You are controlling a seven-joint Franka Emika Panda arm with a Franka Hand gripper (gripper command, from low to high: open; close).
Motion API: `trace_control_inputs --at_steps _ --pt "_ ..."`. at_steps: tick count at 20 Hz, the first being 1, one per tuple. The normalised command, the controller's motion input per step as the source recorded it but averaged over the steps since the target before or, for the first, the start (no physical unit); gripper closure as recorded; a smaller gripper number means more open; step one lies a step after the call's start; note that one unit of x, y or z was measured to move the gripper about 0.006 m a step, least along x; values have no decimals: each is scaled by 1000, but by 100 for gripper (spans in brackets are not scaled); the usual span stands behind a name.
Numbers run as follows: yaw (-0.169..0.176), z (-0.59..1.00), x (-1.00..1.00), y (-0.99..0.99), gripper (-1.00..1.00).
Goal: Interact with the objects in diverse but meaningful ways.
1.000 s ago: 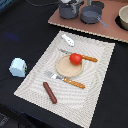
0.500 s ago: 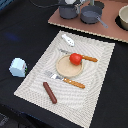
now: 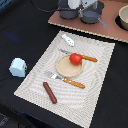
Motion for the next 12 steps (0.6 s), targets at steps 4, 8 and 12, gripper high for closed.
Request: trace_control_inputs --at_steps 4,8,12 --pt "0 -27 73 352 -100" --pt "0 -41 156 289 -100" --pt "0 -178 179 181 -100"
